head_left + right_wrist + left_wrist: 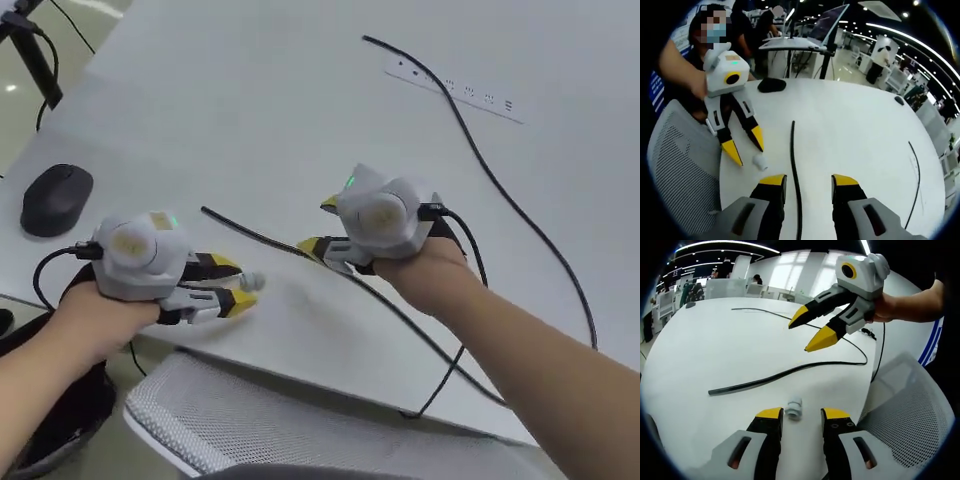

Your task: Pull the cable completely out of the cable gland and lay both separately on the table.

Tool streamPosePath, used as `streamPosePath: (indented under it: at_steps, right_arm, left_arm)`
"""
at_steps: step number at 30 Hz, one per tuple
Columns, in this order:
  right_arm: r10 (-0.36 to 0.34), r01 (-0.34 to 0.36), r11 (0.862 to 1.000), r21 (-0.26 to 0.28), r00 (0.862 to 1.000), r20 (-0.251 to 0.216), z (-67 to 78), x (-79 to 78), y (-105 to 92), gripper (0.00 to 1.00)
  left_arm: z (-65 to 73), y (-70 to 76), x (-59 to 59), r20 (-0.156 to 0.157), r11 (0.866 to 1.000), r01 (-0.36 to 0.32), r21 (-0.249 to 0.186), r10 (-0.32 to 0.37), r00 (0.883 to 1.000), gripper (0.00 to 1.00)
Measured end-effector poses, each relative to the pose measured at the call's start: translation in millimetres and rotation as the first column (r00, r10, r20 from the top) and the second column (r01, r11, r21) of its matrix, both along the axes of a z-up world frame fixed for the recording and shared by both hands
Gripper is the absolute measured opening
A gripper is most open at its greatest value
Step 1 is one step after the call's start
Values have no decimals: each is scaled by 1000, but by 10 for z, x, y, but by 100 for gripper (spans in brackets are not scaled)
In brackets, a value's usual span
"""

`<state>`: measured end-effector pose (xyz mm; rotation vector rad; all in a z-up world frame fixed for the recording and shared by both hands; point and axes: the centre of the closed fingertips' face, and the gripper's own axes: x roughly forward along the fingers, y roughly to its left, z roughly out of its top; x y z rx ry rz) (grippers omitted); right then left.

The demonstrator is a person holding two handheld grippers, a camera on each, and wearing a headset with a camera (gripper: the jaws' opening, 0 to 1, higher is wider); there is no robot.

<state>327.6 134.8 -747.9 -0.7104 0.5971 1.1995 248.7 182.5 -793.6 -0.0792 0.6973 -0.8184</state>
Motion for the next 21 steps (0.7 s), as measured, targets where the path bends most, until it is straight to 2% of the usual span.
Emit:
streamPosePath:
  at_steps: [3,7,9,11,16,18,20,21]
  right_arm:
    - [-46,46,999,24,999,10,92,-7,-147,35]
    - [-115,115,990,82,993,-7,232,-74,-348,37]
    - [-148,148,984,99,989,-13,280,-103,-461,39]
    - [-177,179,976,125,984,-32,306,-140,-553,40]
    - [-200,203,971,127,979,-40,303,-233,-758,43]
    - [-211,216,964,153,976,-46,343,-265,-824,44]
    - [-259,267,947,180,963,-72,376,-279,-898,50]
    - [-266,278,942,188,960,-87,382,-299,-922,52]
  left_arm:
    - [33,5,-3,7,1000,-2,11,2,1000,36]
    - [124,18,-31,11,1000,-1,15,1,1000,38]
    - [187,27,-43,13,1000,-11,3,11,1000,39]
    - [251,36,-64,25,1000,-13,-1,13,1000,42]
    - [340,88,-89,32,1000,-26,-6,26,999,48]
    - [374,120,-83,34,999,-38,-5,39,999,50]
    - [435,131,-82,39,999,-48,-16,49,998,51]
    - [454,134,-85,38,999,-51,-19,52,998,52]
